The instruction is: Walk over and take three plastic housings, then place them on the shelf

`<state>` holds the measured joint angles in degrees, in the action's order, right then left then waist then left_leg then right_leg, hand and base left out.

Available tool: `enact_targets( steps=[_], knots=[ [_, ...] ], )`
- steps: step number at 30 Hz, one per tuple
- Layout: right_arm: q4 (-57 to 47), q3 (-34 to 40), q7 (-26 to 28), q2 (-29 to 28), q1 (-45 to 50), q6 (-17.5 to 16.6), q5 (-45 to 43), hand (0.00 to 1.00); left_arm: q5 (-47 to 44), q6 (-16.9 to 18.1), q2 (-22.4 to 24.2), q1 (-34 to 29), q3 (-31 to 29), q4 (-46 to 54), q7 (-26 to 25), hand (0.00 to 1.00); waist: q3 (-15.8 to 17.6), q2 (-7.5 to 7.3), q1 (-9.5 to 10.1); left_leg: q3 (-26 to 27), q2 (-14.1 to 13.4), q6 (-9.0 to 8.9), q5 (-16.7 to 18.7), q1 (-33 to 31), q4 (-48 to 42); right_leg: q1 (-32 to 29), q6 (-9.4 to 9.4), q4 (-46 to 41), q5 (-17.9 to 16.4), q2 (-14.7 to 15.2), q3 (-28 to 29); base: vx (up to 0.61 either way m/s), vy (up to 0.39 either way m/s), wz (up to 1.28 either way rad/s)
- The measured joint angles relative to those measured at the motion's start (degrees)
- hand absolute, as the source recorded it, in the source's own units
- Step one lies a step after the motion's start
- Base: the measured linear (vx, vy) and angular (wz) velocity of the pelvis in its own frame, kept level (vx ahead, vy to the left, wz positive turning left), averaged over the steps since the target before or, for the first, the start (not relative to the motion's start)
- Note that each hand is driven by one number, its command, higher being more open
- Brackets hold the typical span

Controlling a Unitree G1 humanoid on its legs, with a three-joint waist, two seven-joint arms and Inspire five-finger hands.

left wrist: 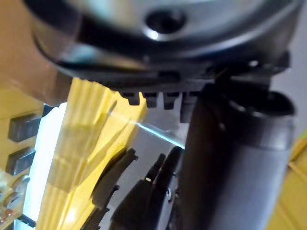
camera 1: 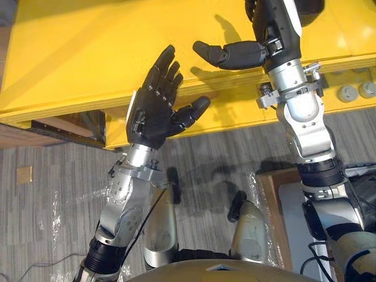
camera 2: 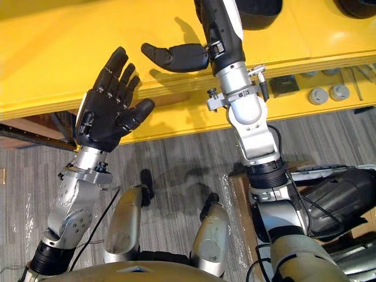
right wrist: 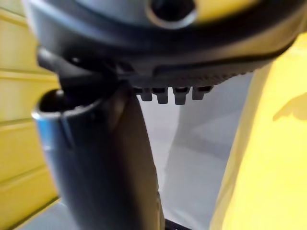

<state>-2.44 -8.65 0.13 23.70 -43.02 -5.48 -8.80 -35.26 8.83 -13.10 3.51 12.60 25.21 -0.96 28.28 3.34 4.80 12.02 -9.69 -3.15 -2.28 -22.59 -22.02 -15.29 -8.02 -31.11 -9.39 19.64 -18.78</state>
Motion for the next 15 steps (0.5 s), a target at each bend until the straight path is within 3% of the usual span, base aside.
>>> enact_targets(
  steps=[8, 15],
  knots=[
    [9.90, 3.08, -12.42, -6.27, -3.42, 6.26, -2.94, 1.00, 0.18, -0.02, 3.13, 1.56, 0.10, -0.15, -0.51, 1.00, -0.38, 0.64, 0.89, -0.15, 1.26, 0.12, -2.68, 0.36, 3.74, -1.38, 0.31, -1.03, -0.26, 1.00, -0.45, -0.01, -0.027, 0.06],
    [11.82, 5.69, -20.51, -6.50, -5.11, 6.88, -2.88, 1.00, 0.42, -0.03, 4.38, 1.54, 1.29, -0.17, -1.69, 1.00, -0.93, 1.58, 1.03, 0.00, 1.68, -0.27, -3.72, 1.35, 5.70, -1.71, 0.59, -1.98, -0.87, 1.40, -0.37, 0.00, -0.044, 0.01]
  ],
)
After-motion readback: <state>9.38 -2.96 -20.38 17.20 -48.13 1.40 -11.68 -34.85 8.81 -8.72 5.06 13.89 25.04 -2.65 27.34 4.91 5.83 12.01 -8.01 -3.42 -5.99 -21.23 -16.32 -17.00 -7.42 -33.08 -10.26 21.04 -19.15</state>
